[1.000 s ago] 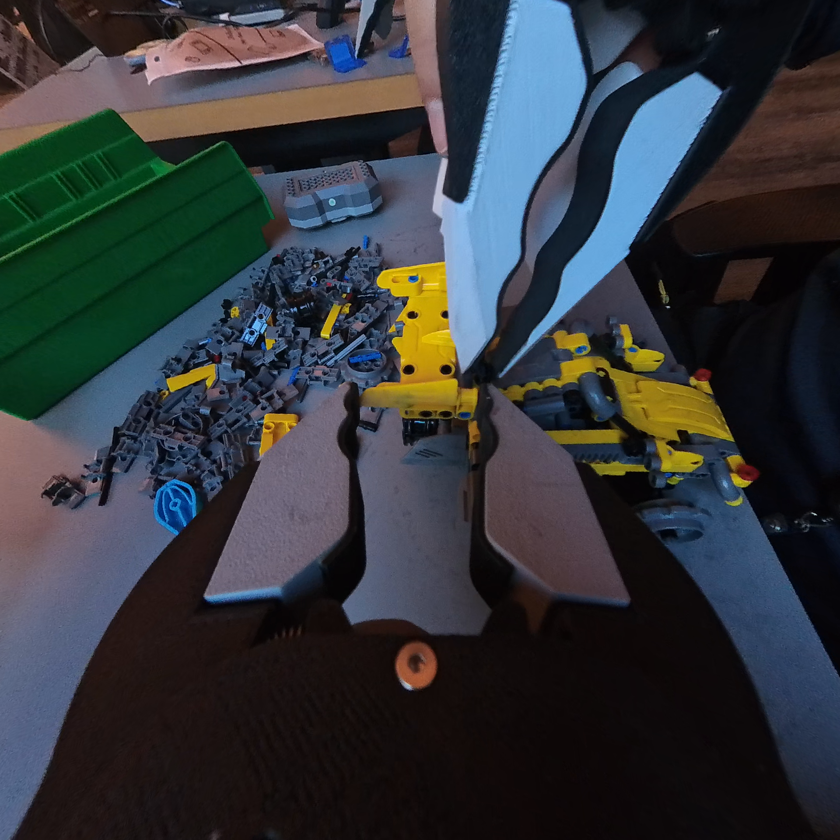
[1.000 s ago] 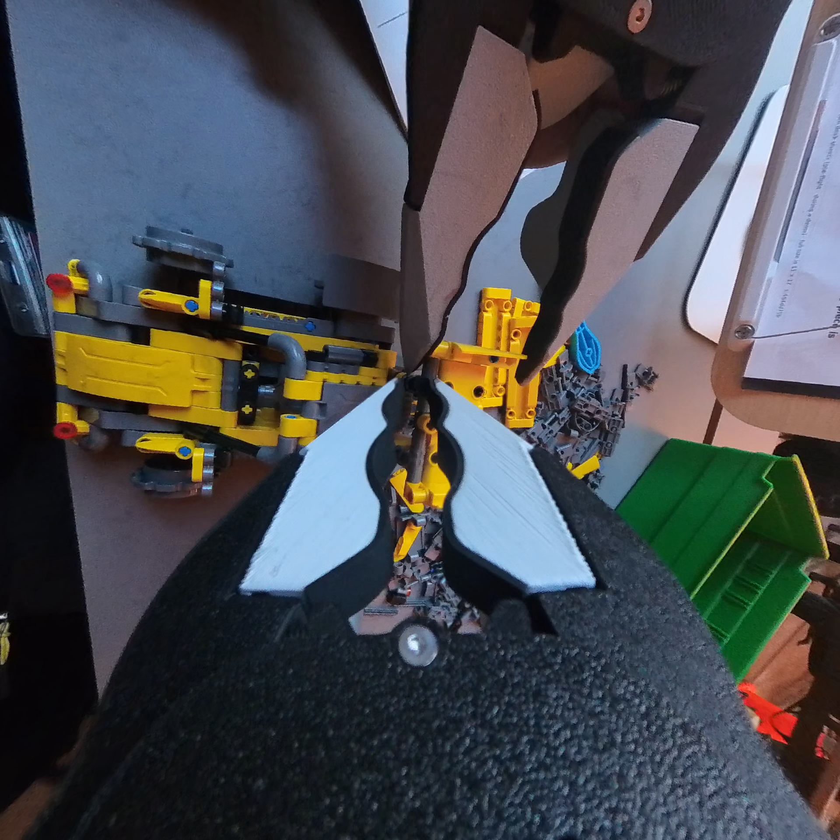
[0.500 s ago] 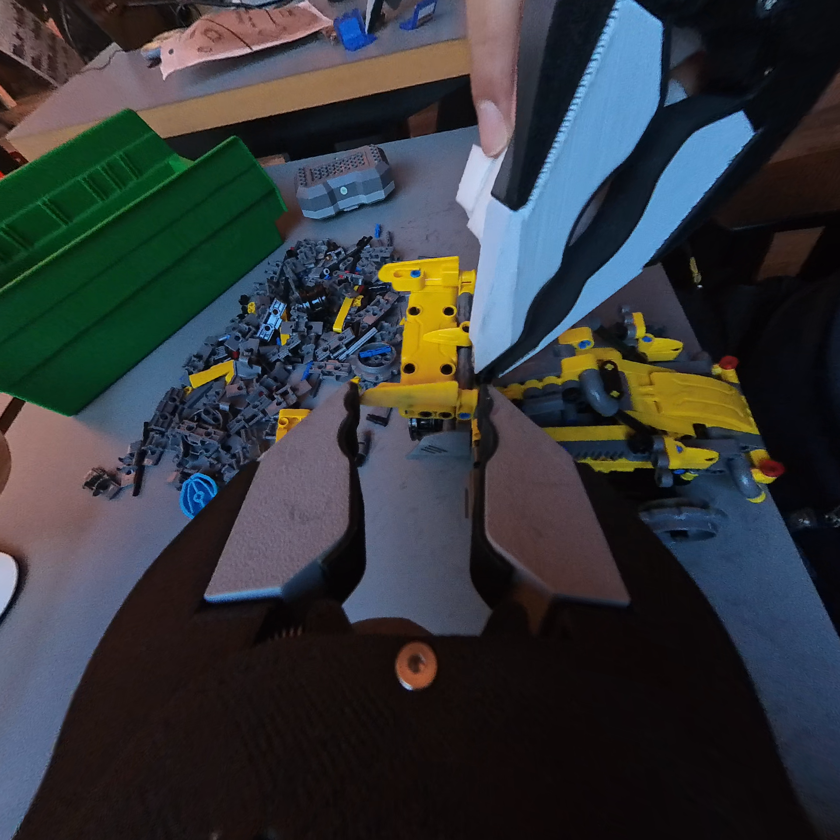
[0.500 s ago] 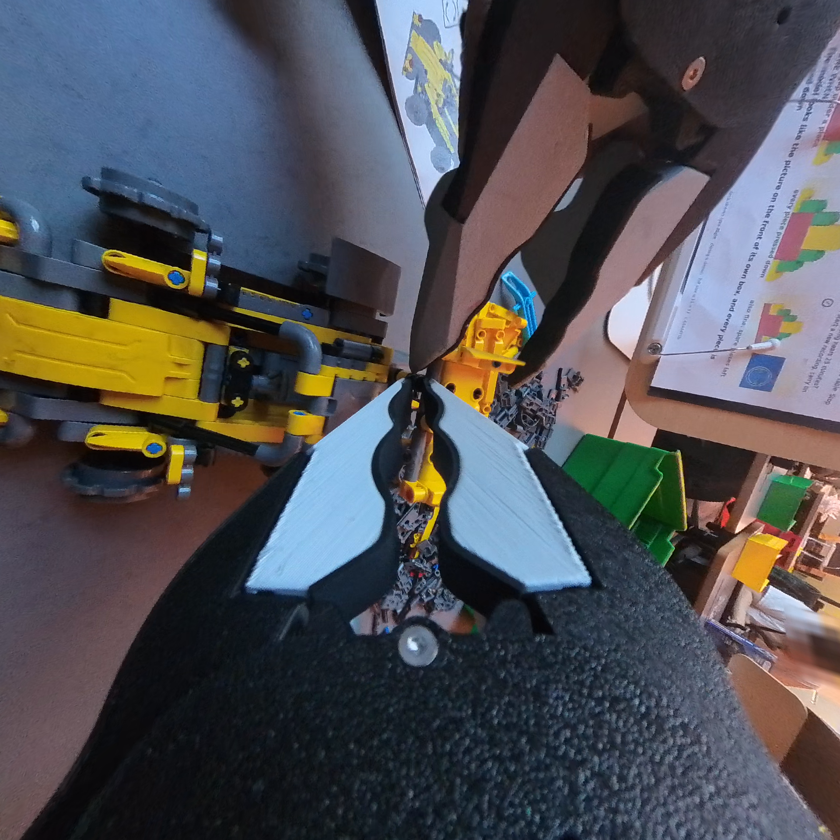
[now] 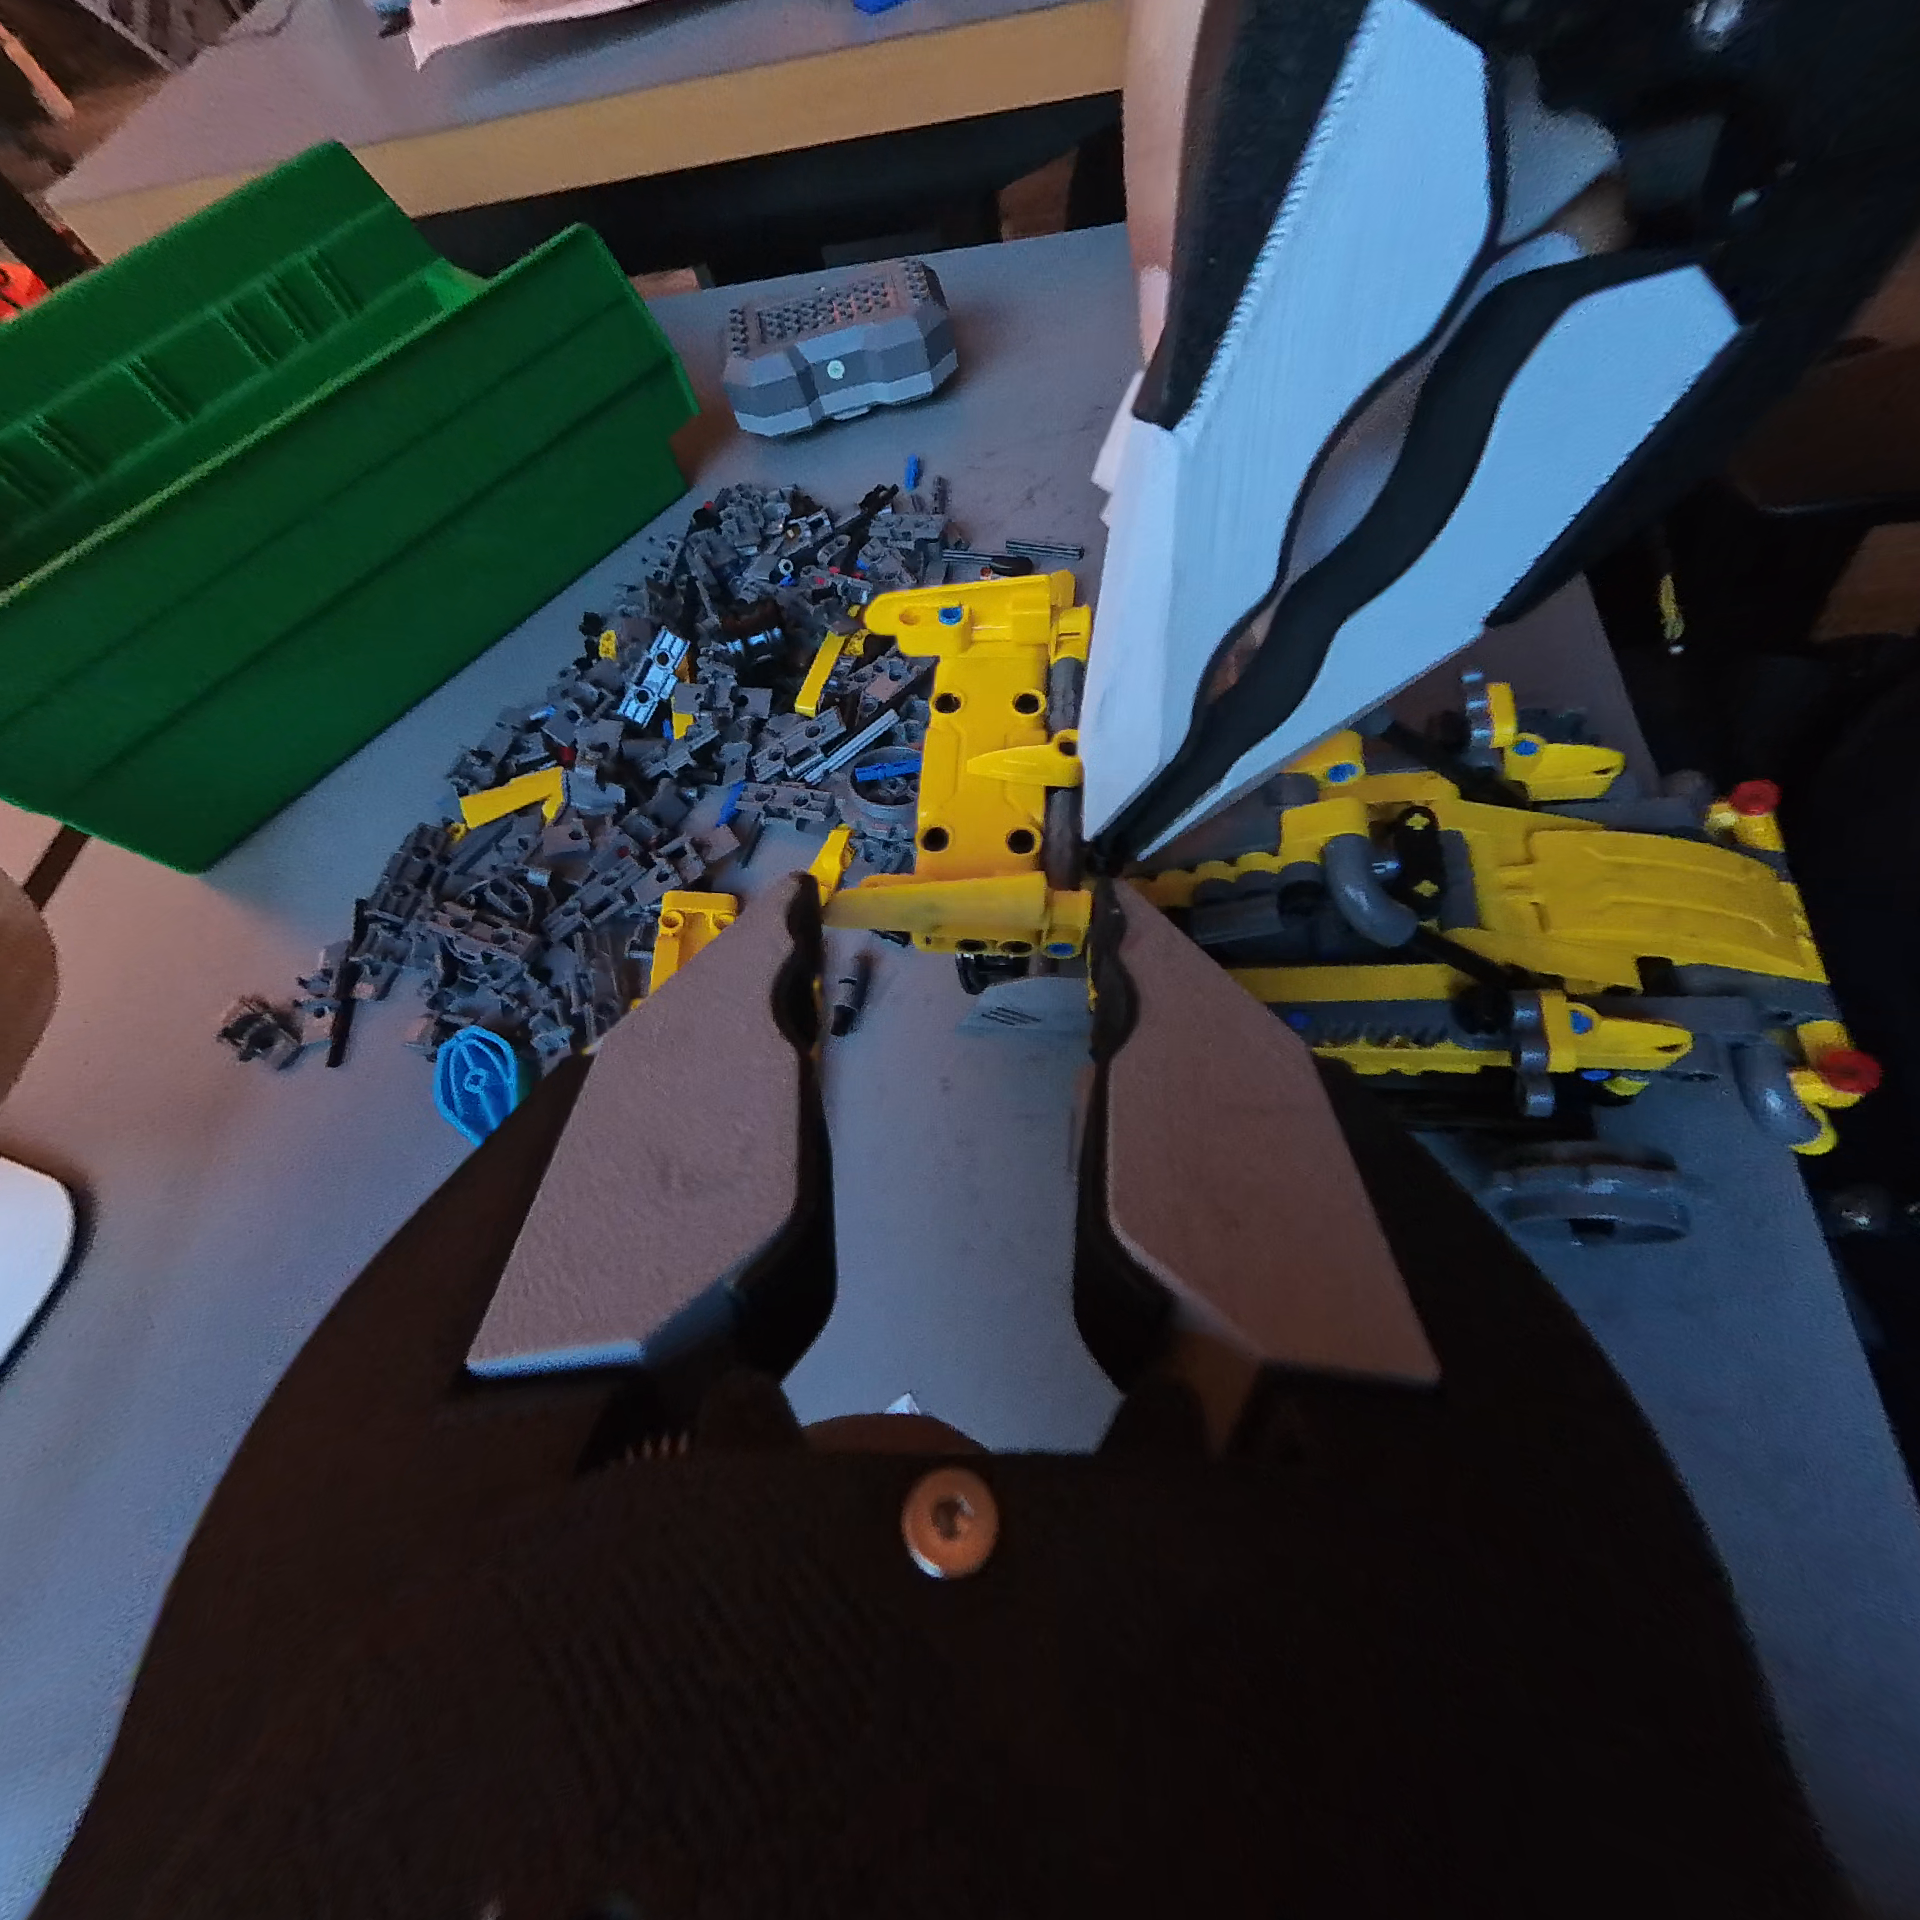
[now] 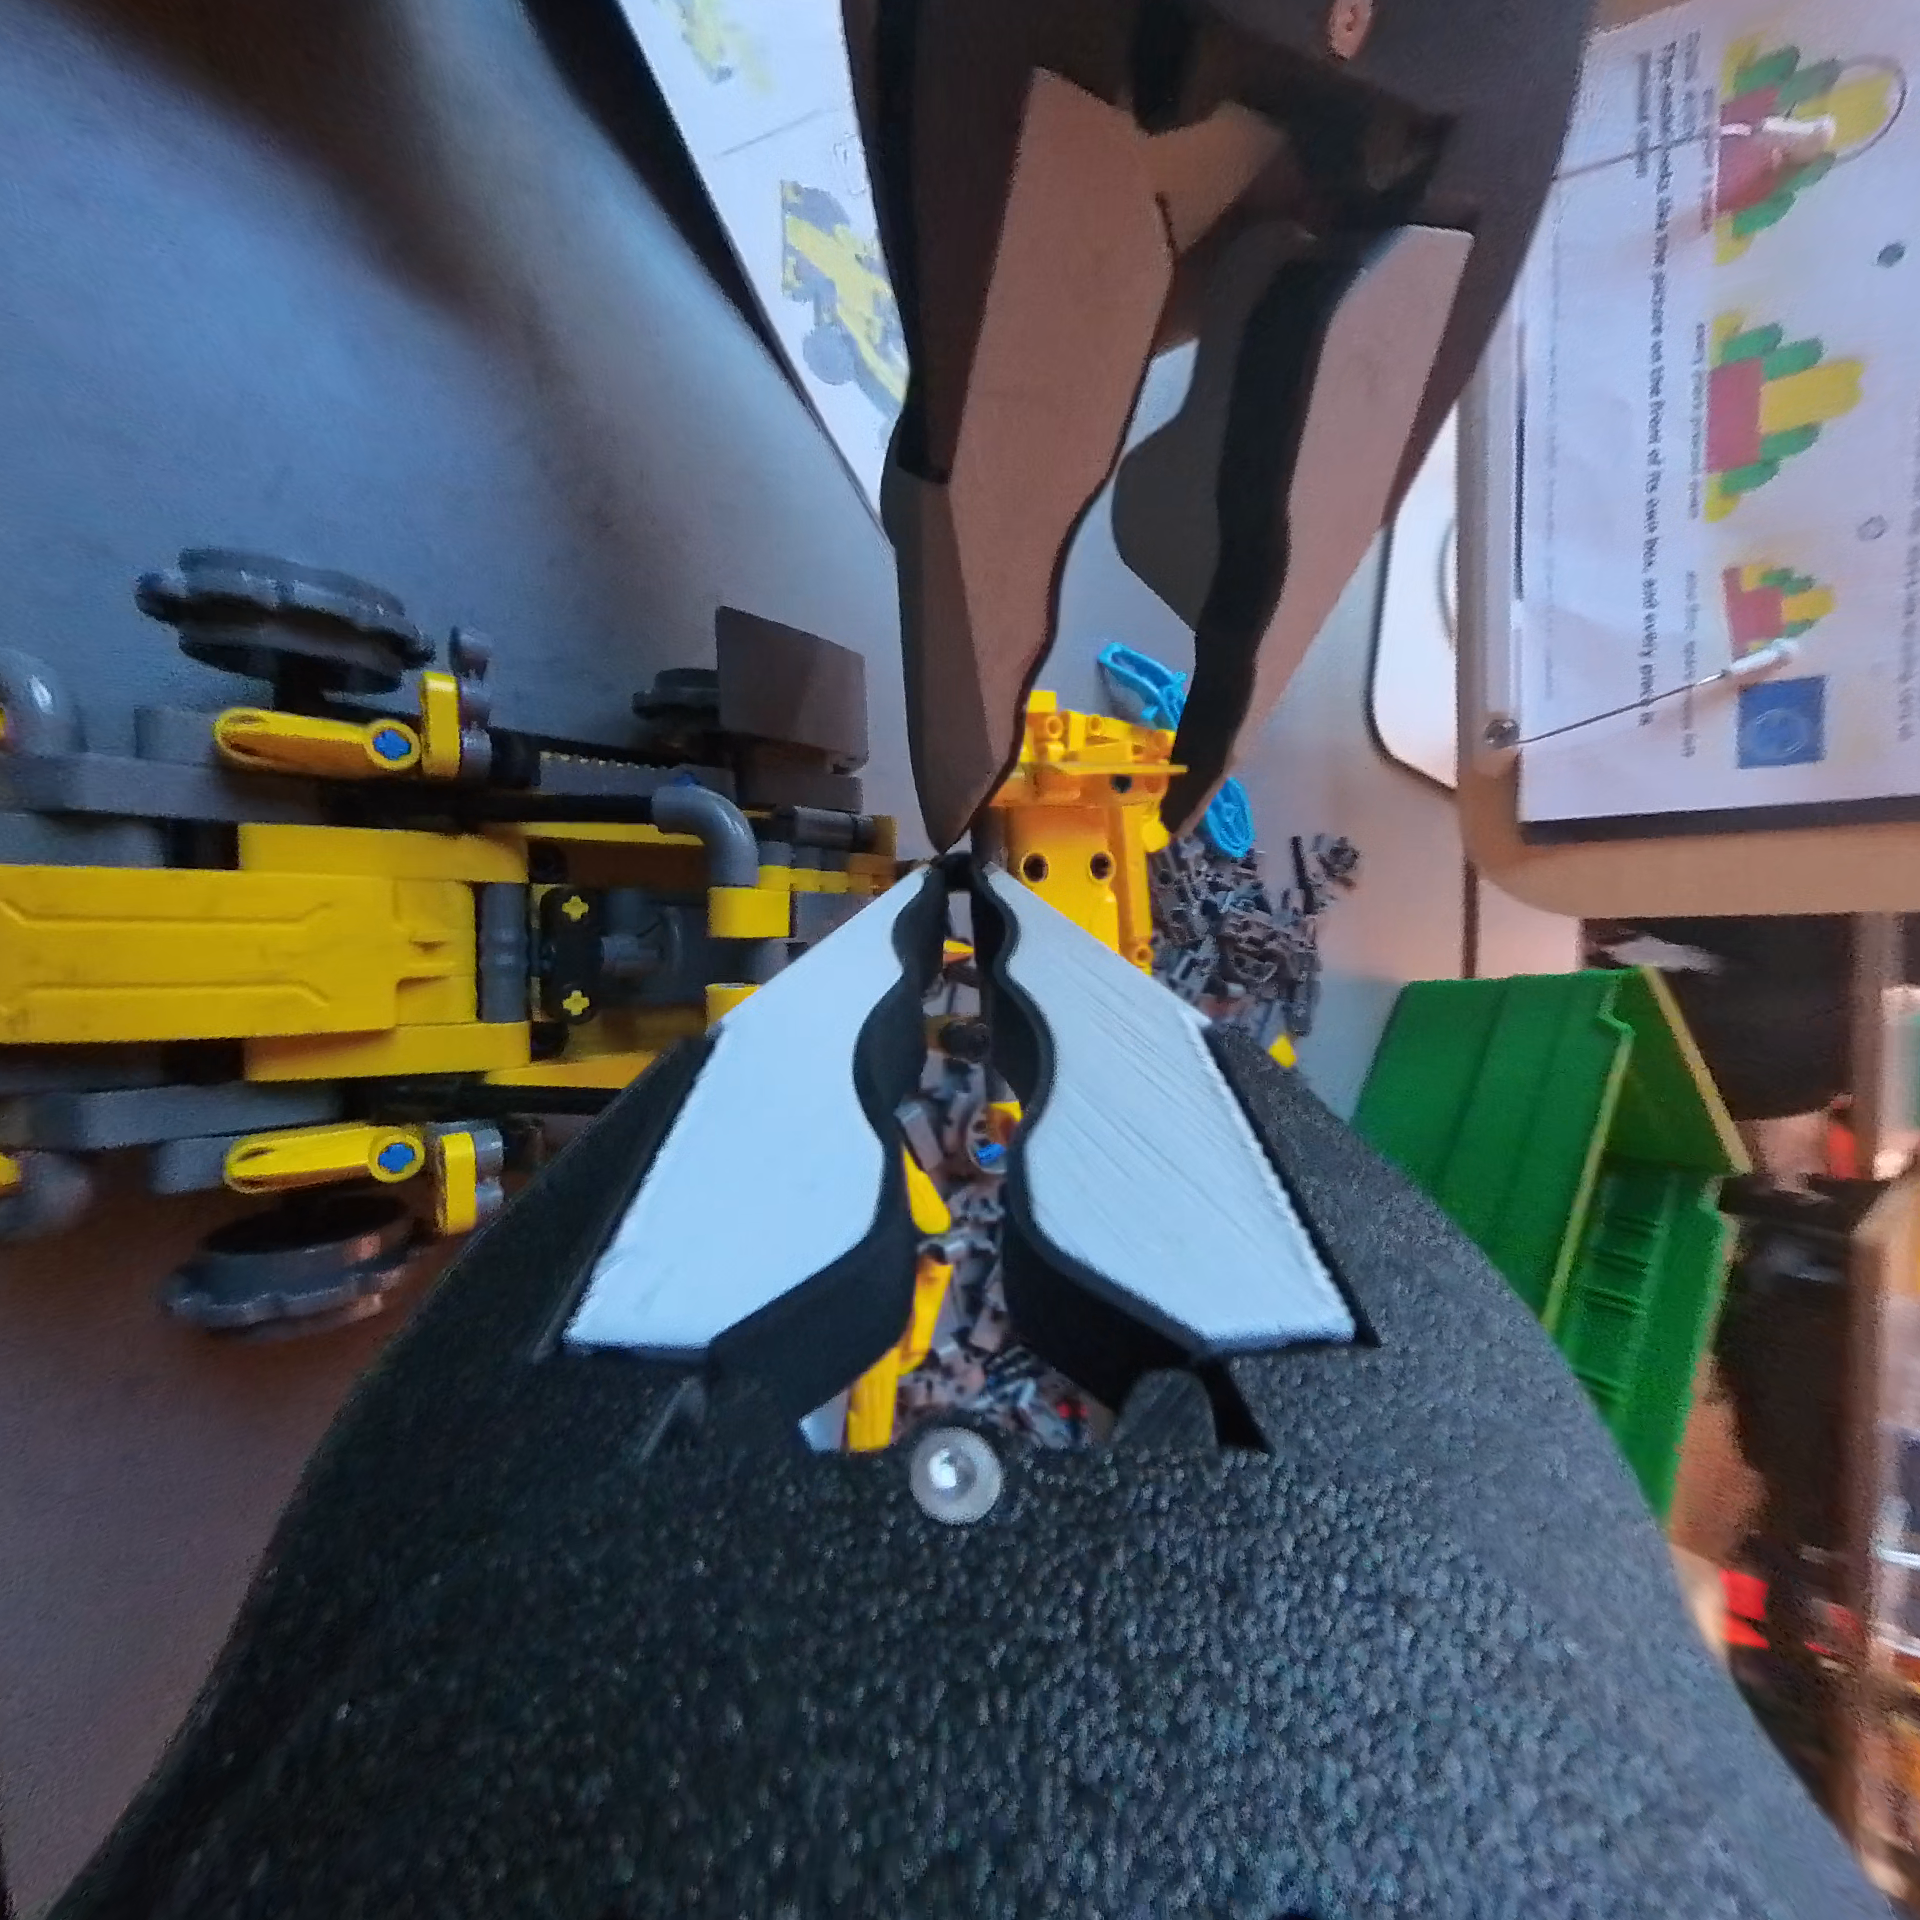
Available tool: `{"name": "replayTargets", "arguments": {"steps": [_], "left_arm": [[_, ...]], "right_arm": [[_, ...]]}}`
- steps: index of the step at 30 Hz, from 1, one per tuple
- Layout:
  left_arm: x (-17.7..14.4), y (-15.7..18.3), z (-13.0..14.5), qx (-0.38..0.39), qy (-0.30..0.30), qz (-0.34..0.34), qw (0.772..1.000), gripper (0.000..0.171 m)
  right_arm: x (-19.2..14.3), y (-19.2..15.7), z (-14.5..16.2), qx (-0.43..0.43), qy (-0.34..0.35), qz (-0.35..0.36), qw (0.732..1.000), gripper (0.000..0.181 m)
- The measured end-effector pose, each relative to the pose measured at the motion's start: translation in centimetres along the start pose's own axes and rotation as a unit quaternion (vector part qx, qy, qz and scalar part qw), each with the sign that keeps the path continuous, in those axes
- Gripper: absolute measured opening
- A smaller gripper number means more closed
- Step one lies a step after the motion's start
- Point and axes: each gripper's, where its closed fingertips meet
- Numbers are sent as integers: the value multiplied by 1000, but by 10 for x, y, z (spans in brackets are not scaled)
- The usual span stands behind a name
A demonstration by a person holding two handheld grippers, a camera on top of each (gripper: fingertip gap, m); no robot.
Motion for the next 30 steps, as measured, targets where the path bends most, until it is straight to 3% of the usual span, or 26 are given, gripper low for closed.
{"name": "replayTargets", "arguments": {"steps": [3,13,18,21,26,30], "left_arm": [[-1,3,-3,-18,1,16,1000,49],[4,9,-4,-64,-22,34,997,49],[6,12,-3,-95,-39,43,994,49],[7,14,-3,-100,-41,48,993,49],[7,15,-4,-95,-36,47,994,49],[8,16,-6,-86,-33,44,995,49]], "right_arm": [[-4,-2,-2,40,29,-31,998,4],[-22,-4,-2,111,94,-42,989,12],[-23,-23,6,152,80,-80,982,17],[-21,-31,13,152,69,-66,984,19],[-42,-10,22,179,98,-10,979,5],[-44,-2,36,179,70,-37,981,19]]}}
Point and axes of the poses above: each gripper's, where its closed fingertips meet, x out along the fingers, z out of its underside, y = z × x across the jaws, and after that the axes turned 15 degrees about -z, right-handed
